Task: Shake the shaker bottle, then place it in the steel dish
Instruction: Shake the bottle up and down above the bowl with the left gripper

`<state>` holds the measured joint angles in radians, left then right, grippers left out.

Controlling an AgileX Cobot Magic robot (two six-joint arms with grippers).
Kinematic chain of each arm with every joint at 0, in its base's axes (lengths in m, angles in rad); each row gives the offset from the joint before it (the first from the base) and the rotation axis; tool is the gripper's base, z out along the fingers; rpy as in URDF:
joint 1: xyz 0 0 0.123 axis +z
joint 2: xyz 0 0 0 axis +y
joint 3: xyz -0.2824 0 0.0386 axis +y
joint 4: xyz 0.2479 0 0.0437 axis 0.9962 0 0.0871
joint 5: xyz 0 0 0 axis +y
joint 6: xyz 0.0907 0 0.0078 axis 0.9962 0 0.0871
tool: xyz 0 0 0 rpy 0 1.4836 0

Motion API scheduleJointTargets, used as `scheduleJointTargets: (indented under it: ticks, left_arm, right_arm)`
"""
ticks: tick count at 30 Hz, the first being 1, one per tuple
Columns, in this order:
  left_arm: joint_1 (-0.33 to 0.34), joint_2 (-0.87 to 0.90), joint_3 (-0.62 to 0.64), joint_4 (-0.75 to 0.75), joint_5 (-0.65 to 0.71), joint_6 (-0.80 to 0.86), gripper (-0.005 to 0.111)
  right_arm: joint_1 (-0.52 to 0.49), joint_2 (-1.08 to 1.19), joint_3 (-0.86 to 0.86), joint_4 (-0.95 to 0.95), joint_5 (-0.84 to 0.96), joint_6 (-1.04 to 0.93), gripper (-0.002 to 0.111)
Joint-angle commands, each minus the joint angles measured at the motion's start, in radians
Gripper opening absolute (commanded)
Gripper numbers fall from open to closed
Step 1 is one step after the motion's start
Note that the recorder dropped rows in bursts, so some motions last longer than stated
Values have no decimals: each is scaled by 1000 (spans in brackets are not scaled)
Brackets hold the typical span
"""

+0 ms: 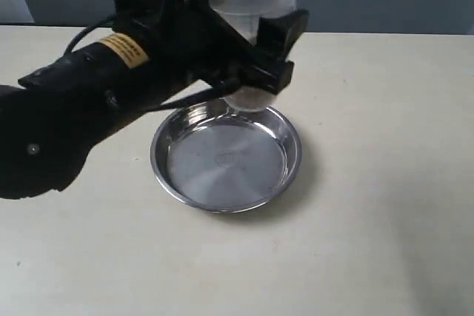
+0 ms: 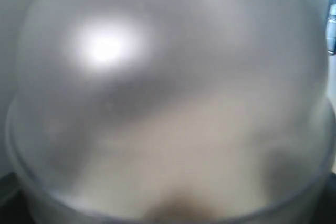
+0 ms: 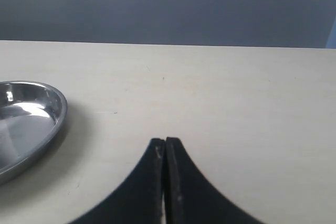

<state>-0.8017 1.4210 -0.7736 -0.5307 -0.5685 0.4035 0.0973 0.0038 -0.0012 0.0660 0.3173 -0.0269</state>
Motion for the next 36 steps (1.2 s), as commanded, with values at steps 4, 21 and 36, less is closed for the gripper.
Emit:
scheduleJointTargets:
  ticks: [4,21,36]
  left_arm:
    - [-19,-76,-56,119,-27,16,0]
    - [40,-92,81,-85,62,41,0]
    - [19,-161,47,-12,41,155,0]
  right_arm:
    - [4,-4,1,-1,-12,1,-1]
    - [4,-4,1,-1,-12,1,-1]
    - [4,-4,1,-1,-12,1,-1]
